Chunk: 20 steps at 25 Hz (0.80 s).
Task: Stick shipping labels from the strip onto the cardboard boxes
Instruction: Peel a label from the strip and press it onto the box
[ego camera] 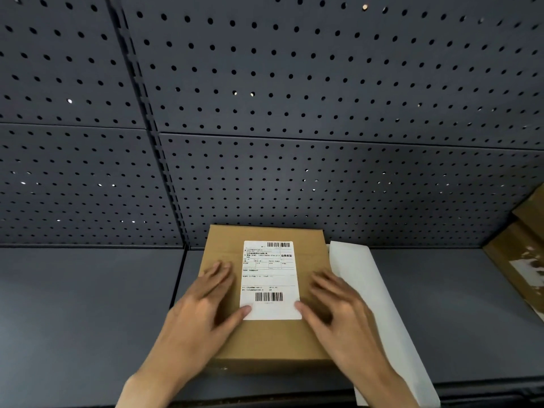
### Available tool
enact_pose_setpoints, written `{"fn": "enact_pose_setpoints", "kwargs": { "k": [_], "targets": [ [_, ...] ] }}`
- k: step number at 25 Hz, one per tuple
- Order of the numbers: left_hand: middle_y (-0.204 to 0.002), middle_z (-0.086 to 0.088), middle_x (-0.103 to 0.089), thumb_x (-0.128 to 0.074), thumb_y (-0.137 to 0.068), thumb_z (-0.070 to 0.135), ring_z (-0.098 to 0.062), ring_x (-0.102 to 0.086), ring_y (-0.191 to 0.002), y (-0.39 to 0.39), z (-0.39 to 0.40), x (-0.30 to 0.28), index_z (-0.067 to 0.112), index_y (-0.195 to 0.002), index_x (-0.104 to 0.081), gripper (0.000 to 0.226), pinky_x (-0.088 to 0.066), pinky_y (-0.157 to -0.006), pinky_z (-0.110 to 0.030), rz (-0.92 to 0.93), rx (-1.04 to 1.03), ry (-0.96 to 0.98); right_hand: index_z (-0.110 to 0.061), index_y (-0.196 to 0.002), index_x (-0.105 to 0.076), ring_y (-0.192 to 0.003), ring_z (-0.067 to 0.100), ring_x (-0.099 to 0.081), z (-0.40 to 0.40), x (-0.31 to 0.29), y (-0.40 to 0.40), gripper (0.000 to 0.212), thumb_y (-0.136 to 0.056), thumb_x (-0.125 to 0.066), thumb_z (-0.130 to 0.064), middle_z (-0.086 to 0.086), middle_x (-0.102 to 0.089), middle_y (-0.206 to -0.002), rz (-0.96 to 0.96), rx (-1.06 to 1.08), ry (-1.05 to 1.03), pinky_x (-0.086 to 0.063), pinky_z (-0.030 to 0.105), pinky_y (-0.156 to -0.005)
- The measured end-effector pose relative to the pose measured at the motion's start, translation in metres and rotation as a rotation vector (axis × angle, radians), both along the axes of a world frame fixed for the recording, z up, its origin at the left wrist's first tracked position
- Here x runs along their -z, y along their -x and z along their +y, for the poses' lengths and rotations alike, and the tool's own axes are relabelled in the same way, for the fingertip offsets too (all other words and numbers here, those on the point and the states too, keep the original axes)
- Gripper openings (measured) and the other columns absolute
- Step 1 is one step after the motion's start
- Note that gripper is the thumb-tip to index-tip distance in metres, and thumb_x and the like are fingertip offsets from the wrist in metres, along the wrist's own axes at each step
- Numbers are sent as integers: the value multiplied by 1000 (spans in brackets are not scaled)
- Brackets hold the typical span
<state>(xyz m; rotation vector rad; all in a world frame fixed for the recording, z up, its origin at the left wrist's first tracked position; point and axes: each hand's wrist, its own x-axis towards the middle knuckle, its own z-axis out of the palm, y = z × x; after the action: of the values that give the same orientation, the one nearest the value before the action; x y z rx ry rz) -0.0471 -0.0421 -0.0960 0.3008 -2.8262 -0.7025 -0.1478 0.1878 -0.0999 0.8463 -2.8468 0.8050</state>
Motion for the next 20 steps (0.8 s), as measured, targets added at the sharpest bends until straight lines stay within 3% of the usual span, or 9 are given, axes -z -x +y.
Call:
{"fn": "enact_pose_setpoints", "kwargs": {
  "k": [1,3,5,6,8,10,13,17,20],
  "targets": [
    [-157,19,-32,-56,-77,75,-1,-26,-147,-6,-5,0,33,-148,-42,83,-29,-119,-33,52,-96,-171,-24,-137,-64,-139,4,-43,9,-1,0,57,-87,-72,-51,-17,-53,-147,-59,95,75,-32,27,-116],
    [-147,14,-50,-81,-55,71,-9,-44,-138,-18,-11,0,33,-139,-53,97,-39,-110,-33,142,-361,-695,-28,-143,-56,-134,5,-46,18,-4,-4,68,-81,-83,-38,-17,-51,-146,-306,313,397,-39,29,-112],
    [-133,8,-64,-88,-33,68,-15,-59,-124,-25,-8,8,27,-137,-55,116,-46,-99,-33,109,-477,-1151,-23,-139,-57,-126,12,-57,17,-2,-9,69,-77,-87,-24,-7,-61,-139,-685,416,781,-46,31,-105],
    [-122,5,-70,-90,-29,65,-19,-66,-113,-27,-6,15,24,-135,-57,119,-50,-91,-34,70,-494,-1251,-19,-136,-60,-120,15,-63,15,2,-12,69,-73,-88,-24,-4,-67,-132,-834,433,895,-49,33,-102],
    [-108,-4,-78,-91,-22,63,-26,-74,-97,-26,2,21,22,-127,-63,115,-54,-80,-37,29,-493,-1342,-18,-132,-64,-110,18,-72,13,12,-17,78,-63,-94,-39,-3,-75,-120,-967,441,958,-55,38,-99],
    [-106,-6,-78,-93,-20,60,-29,-74,-97,-26,8,21,23,-123,-65,113,-55,-79,-39,37,-509,-1372,-23,-133,-64,-107,18,-74,8,16,-21,89,-53,-94,-50,-5,-77,-117,-968,445,951,-57,42,-98],
    [-101,-3,-79,-93,-26,45,-29,-74,-94,-27,13,12,22,-127,-62,108,-55,-76,-38,77,-497,-1375,-25,-132,-65,-104,18,-75,6,7,-19,85,-55,-97,-41,-5,-78,-113,-949,418,944,-58,43,-96],
    [-108,-5,-77,-94,-22,39,-29,-72,-99,-30,30,-3,19,-133,-57,118,-54,-74,-37,154,-498,-1384,-23,-124,-68,-99,18,-76,26,-18,-10,58,-70,-89,-21,-4,-79,-109,-908,361,945,-60,41,-93],
    [-116,-6,-73,-96,-18,43,-30,-70,-104,-21,68,-13,20,-135,-56,126,-55,-81,-40,200,-466,-1390,-23,-120,-67,-97,19,-76,63,-34,4,70,-56,-93,-30,-3,-79,-108,-843,389,925,-60,43,-92]
  ]
}}
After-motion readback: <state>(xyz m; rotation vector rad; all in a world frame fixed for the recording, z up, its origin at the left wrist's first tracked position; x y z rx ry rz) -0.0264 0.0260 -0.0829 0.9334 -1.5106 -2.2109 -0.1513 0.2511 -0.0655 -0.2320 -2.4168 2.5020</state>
